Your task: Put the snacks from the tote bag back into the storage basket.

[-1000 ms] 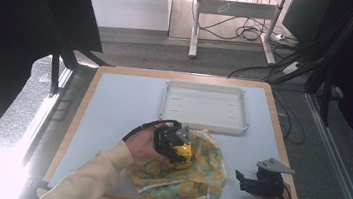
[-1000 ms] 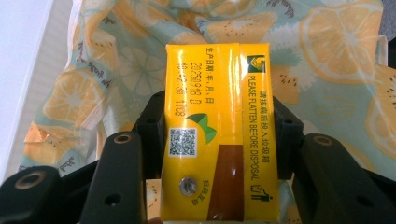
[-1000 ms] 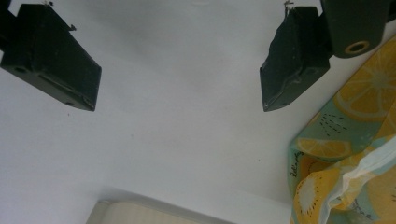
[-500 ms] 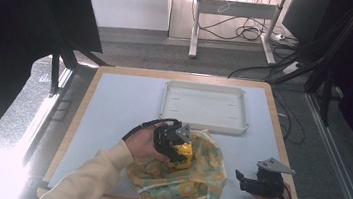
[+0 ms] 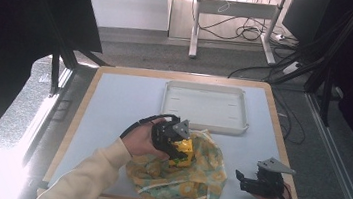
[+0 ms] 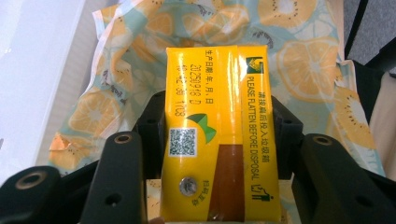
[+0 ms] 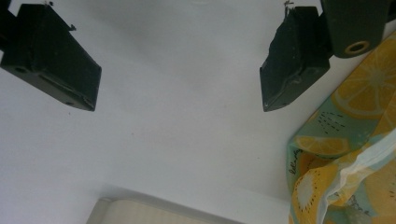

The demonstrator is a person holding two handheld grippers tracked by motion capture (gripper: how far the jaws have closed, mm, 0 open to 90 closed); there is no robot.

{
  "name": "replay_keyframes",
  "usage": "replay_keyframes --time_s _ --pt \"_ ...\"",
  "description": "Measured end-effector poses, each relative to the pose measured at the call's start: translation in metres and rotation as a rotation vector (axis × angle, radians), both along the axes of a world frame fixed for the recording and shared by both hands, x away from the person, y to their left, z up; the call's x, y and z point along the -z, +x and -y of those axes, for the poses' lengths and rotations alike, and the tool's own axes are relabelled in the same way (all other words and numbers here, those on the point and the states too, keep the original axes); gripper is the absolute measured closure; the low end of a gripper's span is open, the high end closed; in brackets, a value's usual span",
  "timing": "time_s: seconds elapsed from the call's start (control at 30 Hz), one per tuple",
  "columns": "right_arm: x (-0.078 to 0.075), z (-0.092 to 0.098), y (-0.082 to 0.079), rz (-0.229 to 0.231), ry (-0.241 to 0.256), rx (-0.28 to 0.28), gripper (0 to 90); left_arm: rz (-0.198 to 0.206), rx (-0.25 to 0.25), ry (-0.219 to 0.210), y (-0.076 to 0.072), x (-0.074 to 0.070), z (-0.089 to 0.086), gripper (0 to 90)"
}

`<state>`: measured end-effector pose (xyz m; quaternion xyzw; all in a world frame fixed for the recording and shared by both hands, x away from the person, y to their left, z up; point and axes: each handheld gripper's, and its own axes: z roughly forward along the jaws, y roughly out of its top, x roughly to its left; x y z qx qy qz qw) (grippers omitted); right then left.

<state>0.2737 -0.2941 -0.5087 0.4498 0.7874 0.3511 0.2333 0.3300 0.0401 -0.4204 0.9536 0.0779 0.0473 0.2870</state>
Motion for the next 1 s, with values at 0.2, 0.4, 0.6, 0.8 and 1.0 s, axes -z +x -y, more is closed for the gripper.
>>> replay_keyframes --time_s 0.2,0.4,0.6,0.8,1.0 --pt "0.000 0.000 0.000 0.000 0.001 0.003 12.8 0.004 -0.010 -0.003 0.000 -0.005 -0.001 52.4" --pt "-0.001 0.000 0.000 0.001 0.002 0.005 12.8 0.013 -0.007 -0.020 -0.001 -0.014 -0.002 52.4" --pt "-0.001 0.000 0.000 0.003 0.002 0.005 12.8 0.016 -0.010 -0.027 -0.001 -0.023 -0.005 52.3" --pt "-0.001 0.000 -0.001 0.003 0.000 0.005 12.8 0.028 -0.013 -0.034 -0.001 -0.029 -0.007 52.4" --pt "-0.001 0.001 -0.001 0.004 0.001 0.006 12.8 0.035 -0.015 -0.044 -0.001 -0.034 -0.011 52.4"
